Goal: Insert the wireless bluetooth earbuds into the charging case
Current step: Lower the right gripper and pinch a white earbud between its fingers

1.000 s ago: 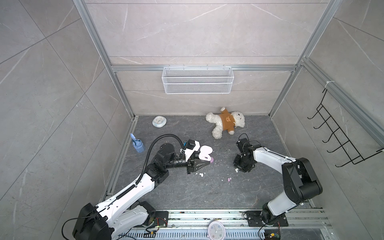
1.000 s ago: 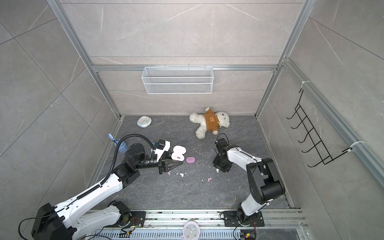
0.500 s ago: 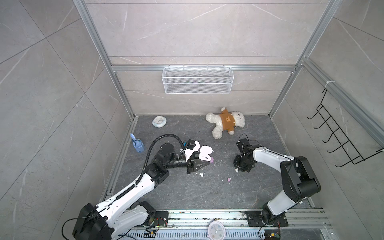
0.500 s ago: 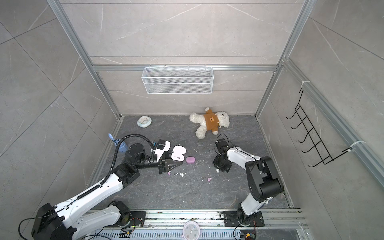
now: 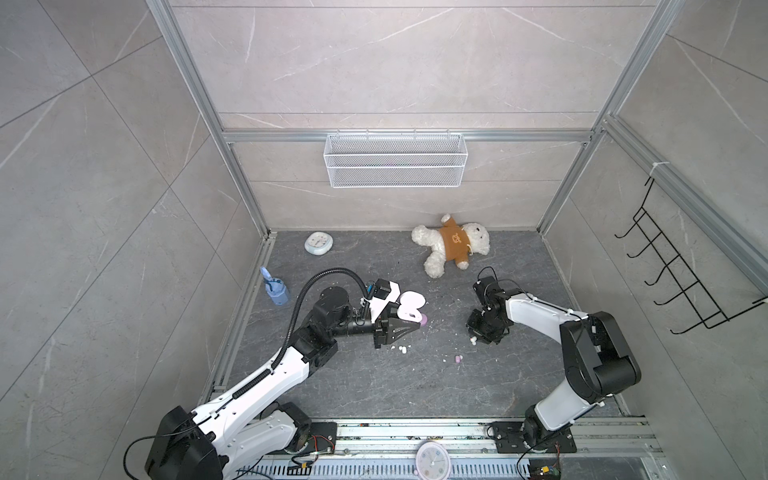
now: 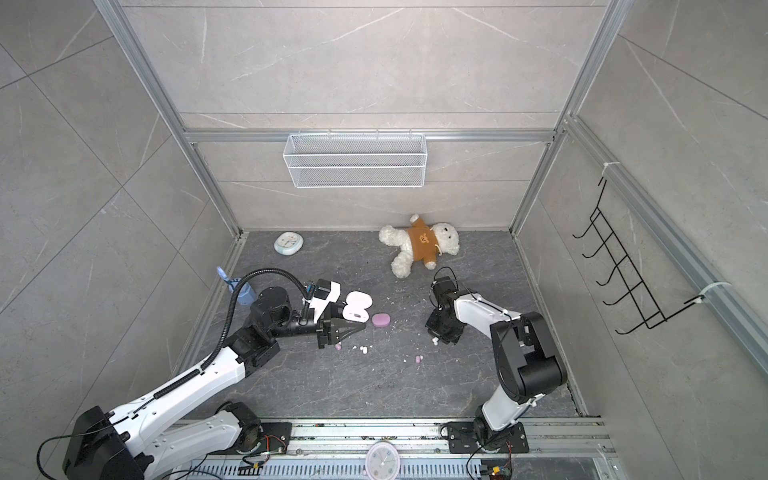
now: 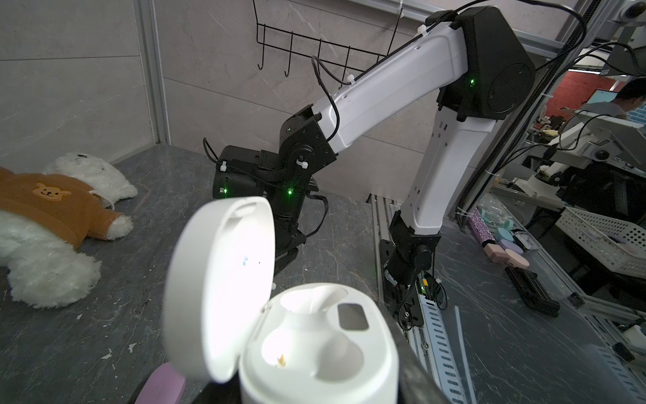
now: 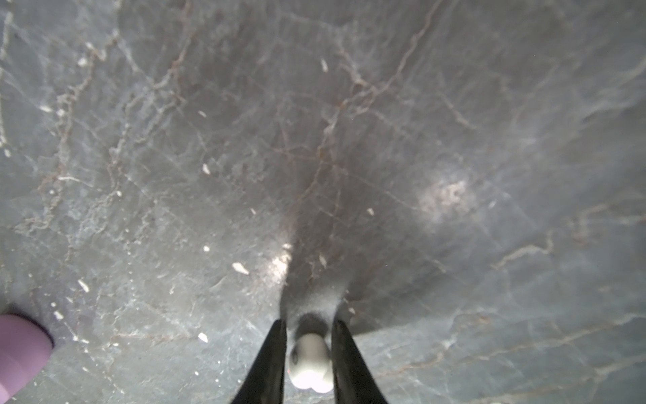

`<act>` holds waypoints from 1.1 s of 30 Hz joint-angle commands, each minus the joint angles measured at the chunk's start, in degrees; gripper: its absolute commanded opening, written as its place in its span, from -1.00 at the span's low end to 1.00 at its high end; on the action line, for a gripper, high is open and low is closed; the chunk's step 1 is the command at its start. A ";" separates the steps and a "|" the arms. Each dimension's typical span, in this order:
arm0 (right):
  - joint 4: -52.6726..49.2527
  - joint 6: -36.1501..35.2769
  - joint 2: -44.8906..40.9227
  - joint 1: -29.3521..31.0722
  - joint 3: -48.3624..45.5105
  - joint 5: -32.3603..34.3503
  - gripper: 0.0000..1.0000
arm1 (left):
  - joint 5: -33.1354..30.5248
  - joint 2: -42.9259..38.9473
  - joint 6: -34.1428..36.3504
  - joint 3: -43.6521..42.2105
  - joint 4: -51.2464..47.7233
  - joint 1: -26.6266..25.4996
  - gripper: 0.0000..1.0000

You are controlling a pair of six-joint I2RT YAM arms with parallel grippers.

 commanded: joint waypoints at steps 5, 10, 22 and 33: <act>-1.97 -1.40 3.58 0.27 -1.62 -2.45 -0.48 | 1.40 -1.21 -0.16 2.08 1.27 0.31 -0.42; -2.23 -1.70 3.92 0.30 -1.61 -2.68 -0.48 | 1.43 -1.13 -0.18 2.11 1.28 0.23 -0.42; -2.59 -2.53 4.78 0.30 -1.43 -4.22 -0.52 | 1.40 -1.39 -0.17 2.11 1.18 0.31 -0.43; -3.65 -4.00 4.99 0.37 -1.65 -3.91 -0.57 | 1.38 -1.41 -0.26 2.02 1.25 0.25 -0.43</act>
